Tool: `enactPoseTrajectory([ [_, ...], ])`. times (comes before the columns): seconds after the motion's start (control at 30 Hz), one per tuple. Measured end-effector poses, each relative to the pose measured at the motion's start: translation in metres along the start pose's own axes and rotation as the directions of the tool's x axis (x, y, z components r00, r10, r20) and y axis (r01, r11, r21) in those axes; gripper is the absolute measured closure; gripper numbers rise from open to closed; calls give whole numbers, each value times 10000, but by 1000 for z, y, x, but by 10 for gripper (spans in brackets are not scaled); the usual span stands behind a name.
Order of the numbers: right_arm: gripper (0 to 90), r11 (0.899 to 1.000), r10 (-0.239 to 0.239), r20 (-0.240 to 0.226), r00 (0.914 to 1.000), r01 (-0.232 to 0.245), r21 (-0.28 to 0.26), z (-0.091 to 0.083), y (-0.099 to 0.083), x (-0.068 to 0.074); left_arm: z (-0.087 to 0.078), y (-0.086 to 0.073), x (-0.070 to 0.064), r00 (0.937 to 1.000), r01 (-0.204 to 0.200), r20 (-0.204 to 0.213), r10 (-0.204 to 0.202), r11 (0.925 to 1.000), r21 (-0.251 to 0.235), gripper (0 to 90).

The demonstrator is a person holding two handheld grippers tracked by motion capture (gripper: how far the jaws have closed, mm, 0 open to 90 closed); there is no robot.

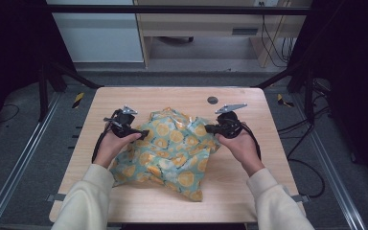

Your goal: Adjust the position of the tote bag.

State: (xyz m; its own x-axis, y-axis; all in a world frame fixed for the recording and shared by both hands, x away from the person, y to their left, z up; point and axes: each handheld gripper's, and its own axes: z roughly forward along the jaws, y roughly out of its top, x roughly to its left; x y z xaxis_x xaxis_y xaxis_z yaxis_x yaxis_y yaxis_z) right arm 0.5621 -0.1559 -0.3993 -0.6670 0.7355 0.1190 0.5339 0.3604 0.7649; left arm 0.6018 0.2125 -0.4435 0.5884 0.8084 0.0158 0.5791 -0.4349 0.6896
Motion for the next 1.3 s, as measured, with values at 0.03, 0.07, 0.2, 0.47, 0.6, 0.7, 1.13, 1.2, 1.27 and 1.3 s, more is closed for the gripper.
enactPoseTrajectory([
  [0.03, 900, 10000, 35, -2, 10000, -35, 1, 1, 0, 0, 2, 0, 0, 10000, 12, 48, -12, 9999, 102, 84],
  [0.07, 900, 10000, 6, -1, 10000, -6, 7, 1, 0, 0, 5, -1, 0, 9999, 81, 85, -83, 9997, 216, 83],
  [0.2, 900, 10000, -4, -26, 10000, 4, -23, 1, 1, 1, 12, -5, -2, 9997, 68, 217, -76, 9994, 349, 123],
  [0.47, 900, 10000, 20, -5, 10000, -20, -13, 2, 2, 1, 12, -8, -5, 9992, -6, 410, -2, 9998, 201, 465],
  [0.6, 900, 10000, 51, 26, 10000, -51, -21, 1, 3, 1, 11, -11, -6, 9984, -249, 510, 236, 9994, 235, 691],
  [0.7, 900, 10000, 89, 106, 9999, -89, 3, 1, 3, -2, 8, -12, -7, 9977, -473, 508, 458, 9985, 277, 850],
  [1.13, 900, 9998, 136, 436, 9990, -130, -126, -10, 3, -12, -14, -8, -6, 9998, -167, 57, 170, 9988, -469, 900],
  [1.2, 900, 9998, 70, 485, 9988, -61, -179, -15, 4, -13, -20, -8, -7, 9998, -192, -66, 189, 9979, -625, 900],
  [1.27, 900, 9997, 36, 544, 9985, -23, -253, -20, 5, -14, -26, -7, -7, 9995, -231, -212, 214, 9965, -807, 900],
  [1.3, 900, 9996, 60, 605, 9981, -43, -270, -24, 5, -15, -30, -6, -7, 9995, -221, -266, 198, 9956, -907, 900],
])
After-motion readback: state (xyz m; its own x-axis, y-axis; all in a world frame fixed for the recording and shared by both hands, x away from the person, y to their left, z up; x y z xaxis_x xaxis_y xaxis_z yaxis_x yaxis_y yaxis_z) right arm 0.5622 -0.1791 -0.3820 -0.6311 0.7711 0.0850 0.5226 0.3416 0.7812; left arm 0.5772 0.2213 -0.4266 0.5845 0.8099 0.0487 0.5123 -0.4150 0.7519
